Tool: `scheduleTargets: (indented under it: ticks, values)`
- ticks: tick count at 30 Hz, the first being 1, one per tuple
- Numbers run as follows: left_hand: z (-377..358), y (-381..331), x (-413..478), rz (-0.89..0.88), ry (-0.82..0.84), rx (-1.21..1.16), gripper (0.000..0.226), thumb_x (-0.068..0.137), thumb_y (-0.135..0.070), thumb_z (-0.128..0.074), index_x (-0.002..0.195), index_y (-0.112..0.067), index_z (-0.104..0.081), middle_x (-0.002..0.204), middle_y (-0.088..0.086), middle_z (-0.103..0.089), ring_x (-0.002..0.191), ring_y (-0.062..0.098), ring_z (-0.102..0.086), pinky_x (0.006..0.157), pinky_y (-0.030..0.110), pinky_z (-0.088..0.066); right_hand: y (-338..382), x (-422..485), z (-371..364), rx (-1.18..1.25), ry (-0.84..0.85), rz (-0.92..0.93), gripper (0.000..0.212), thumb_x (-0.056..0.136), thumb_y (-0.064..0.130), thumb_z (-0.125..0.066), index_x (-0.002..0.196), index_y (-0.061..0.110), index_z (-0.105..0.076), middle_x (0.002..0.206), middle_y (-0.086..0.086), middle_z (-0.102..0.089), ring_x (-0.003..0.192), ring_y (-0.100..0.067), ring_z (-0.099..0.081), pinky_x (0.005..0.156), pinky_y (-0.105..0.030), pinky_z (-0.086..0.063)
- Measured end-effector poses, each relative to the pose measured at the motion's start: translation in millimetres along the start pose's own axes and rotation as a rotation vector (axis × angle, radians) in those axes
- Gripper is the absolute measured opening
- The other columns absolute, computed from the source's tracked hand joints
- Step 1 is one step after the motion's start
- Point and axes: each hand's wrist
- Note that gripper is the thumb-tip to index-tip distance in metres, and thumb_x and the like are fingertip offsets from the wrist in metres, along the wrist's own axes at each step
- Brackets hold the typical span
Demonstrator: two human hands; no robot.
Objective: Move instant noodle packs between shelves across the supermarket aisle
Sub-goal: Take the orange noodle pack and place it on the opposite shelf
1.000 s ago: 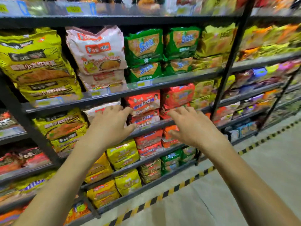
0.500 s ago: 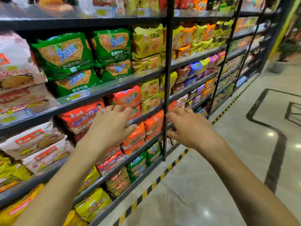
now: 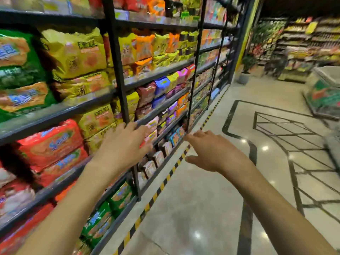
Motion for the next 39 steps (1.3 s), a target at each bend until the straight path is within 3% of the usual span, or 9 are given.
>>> scheduleTargets:
  ticks: [7, 17, 23, 34, 39]
  values:
    - [-15.6, -45.6, 99.7, -0.049, 0.010, 0.037, 0.063, 0.099, -0.061, -0.043, 0.154, -0.032, -0.033, 0.151, 0.002, -0.047, 0.142, 0.031, -0.040, 0.109, 0.050, -0.042, -84.1, 55.9, -16.4, 0.050, 0.022, -0.041, 0.061, 0.098, 0.051, -0.053, 0.151, 0.026, -0.034, 0.149, -0.006, -0.042, 0.135, -0.031, -0.041, 0.101, -0.044, -0.042]
    - [-31.2, -120.7, 233.1, 0.091, 0.052, 0.008, 0.056, 0.100, -0.058, -0.043, 0.149, -0.032, -0.038, 0.151, 0.000, -0.046, 0.140, 0.029, -0.042, 0.107, 0.049, -0.043, -227.4, 172.5, -14.6, 0.053, 0.040, 0.076, 0.064, 0.099, 0.049, -0.054, 0.154, 0.027, -0.029, 0.149, -0.007, -0.042, 0.135, -0.032, -0.042, 0.101, -0.045, -0.044]
    - [-17.8, -160.4, 314.0, 0.162, -0.033, 0.018, 0.057, 0.100, -0.058, -0.046, 0.149, -0.029, -0.042, 0.149, 0.004, -0.051, 0.138, 0.029, -0.046, 0.108, 0.049, -0.044, -306.2, 246.7, 0.8, 0.053, -0.052, 0.145, 0.063, 0.100, 0.050, -0.052, 0.153, 0.025, -0.030, 0.148, -0.008, -0.043, 0.136, -0.032, -0.041, 0.104, -0.048, -0.044]
    - [-38.9, -174.0, 444.3, 0.261, -0.037, 0.057, 0.059, 0.100, -0.057, -0.047, 0.150, -0.029, -0.040, 0.151, 0.003, -0.049, 0.138, 0.030, -0.046, 0.106, 0.048, -0.045, -374.4, 381.2, -6.3, 0.103, -0.028, 0.220, 0.063, 0.099, 0.048, -0.053, 0.154, 0.025, -0.031, 0.152, -0.008, -0.041, 0.136, -0.034, -0.041, 0.107, -0.050, -0.043]
    - [-54.2, -168.1, 524.7, 0.276, -0.052, 0.075, 0.056, 0.100, -0.056, -0.046, 0.148, -0.028, -0.041, 0.145, 0.004, -0.053, 0.132, 0.031, -0.049, 0.099, 0.046, -0.045, -403.5, 454.1, -0.9, 0.068, -0.058, 0.238, 0.064, 0.100, 0.049, -0.052, 0.155, 0.027, -0.029, 0.148, -0.008, -0.042, 0.136, -0.032, -0.040, 0.104, -0.047, -0.044]
Point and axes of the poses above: each hand's wrist, its own x-axis towards the middle knuckle, its own z-axis out of the back of the hand, y = z × x
